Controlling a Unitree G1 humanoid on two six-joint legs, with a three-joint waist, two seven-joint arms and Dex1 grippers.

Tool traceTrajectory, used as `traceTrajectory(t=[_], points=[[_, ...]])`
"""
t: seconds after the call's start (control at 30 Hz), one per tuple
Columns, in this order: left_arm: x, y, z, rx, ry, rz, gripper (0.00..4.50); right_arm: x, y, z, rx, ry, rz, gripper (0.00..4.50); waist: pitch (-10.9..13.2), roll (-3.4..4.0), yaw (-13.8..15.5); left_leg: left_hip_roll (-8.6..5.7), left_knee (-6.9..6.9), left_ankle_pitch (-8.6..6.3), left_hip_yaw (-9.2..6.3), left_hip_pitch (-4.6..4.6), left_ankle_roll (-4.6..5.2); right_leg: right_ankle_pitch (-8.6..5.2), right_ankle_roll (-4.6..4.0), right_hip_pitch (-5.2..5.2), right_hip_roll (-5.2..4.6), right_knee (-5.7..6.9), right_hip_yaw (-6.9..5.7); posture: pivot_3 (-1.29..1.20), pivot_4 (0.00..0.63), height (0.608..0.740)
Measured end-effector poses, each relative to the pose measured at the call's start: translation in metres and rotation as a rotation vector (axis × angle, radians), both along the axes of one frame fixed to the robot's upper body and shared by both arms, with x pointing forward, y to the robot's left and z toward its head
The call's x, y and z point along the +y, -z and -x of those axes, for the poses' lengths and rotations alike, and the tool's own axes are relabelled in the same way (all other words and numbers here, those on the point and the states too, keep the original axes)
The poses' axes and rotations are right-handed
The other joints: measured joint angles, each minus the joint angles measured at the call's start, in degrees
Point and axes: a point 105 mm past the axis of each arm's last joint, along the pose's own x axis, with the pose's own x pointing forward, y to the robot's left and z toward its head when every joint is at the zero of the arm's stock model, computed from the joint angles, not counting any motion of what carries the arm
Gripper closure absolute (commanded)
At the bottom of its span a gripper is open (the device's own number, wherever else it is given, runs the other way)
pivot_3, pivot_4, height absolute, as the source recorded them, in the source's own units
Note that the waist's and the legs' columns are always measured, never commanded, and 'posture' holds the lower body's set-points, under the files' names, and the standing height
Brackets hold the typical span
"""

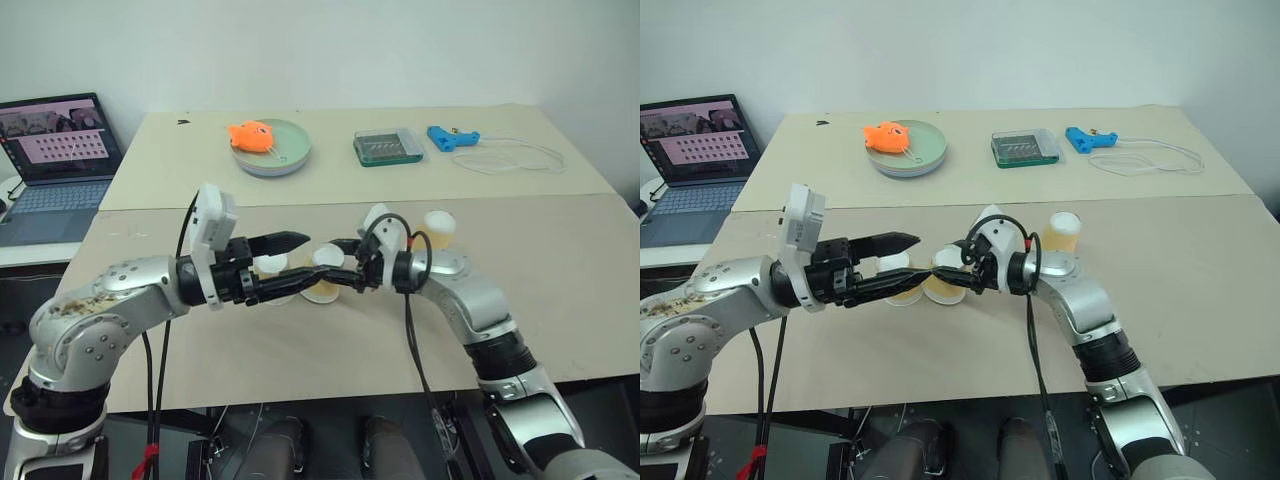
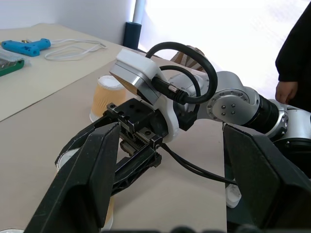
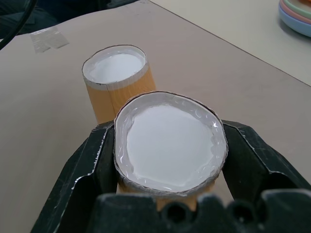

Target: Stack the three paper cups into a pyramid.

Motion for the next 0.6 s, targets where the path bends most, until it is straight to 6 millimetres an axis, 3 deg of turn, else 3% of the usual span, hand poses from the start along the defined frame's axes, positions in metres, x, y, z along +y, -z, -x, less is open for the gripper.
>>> traceTrajectory(t=[0.2,0.53,0.6], points=[[-0.001,0.0,0.001,0.0,0.003,0.002,0.94,-0.024,-0.001,-0.009,-0.019,0.067,0.037,1.76,0.0,0.0,-0.01,0.0,-0.01,0.0,0.0,-0.01,0.0,0.0,0.0,0.03,0.0,0.01,0.01,0.0,0.15,0.73],[-0.001,-0.001,0.001,-0.004,0.005,0.002,0.94,-0.024,0.003,-0.007,-0.022,0.083,0.044,1.76,0.0,0.0,-0.3,0.01,-0.01,0.0,0.0,0.0,0.0,0.01,0.0,0.05,0.0,0.0,0.02,0.0,0.15,0.73],[-0.001,-0.003,0.0,-0.008,0.006,0.002,0.94,-0.023,0.003,-0.007,-0.027,0.087,0.042,0.78,0.0,0.0,-0.39,0.01,-0.01,0.0,0.0,0.01,-0.01,0.01,-0.01,0.05,0.01,0.01,0.02,0.0,0.15,0.73]])
